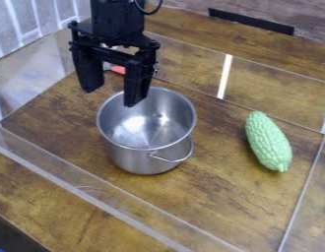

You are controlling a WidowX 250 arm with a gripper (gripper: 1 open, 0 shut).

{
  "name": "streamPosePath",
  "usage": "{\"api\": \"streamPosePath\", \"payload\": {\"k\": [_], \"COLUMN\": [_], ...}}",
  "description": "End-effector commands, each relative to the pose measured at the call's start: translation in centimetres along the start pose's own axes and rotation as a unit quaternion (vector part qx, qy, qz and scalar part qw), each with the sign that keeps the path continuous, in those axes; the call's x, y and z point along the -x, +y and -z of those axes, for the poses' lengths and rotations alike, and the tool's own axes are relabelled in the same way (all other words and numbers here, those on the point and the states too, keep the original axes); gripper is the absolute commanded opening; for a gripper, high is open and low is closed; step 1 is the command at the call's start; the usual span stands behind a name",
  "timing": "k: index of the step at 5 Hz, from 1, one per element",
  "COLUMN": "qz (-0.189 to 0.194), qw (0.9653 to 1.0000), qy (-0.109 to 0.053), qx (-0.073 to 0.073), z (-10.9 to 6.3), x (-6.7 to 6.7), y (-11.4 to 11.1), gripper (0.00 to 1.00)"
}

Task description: Put the green object in the silver pot

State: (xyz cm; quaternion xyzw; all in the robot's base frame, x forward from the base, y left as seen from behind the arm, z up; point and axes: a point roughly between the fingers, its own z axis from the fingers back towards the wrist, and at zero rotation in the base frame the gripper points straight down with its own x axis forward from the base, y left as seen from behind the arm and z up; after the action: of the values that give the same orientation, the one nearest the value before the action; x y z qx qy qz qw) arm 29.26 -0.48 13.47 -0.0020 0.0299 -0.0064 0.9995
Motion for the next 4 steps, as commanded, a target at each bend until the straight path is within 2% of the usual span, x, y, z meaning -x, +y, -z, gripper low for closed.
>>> {"api": "streamPosePath", "payload": {"k": [1, 2, 3, 4], "qz": [-0.014, -0.073, -0.097, -0.129], "qw": [0.9998, 0.9972, 0.9952, 0.9915], "qy": [0.017, 0.016, 0.010, -0.003], "qx": [0.002, 0.004, 0.011, 0.020], "z": [1.6, 2.2, 2.6, 3.1], "x": [0.1, -1.5, -4.0, -6.4], "y": [-1.1, -5.1, -8.3, -10.9], "gripper": [1.00, 1.00, 1.00, 1.00]}}
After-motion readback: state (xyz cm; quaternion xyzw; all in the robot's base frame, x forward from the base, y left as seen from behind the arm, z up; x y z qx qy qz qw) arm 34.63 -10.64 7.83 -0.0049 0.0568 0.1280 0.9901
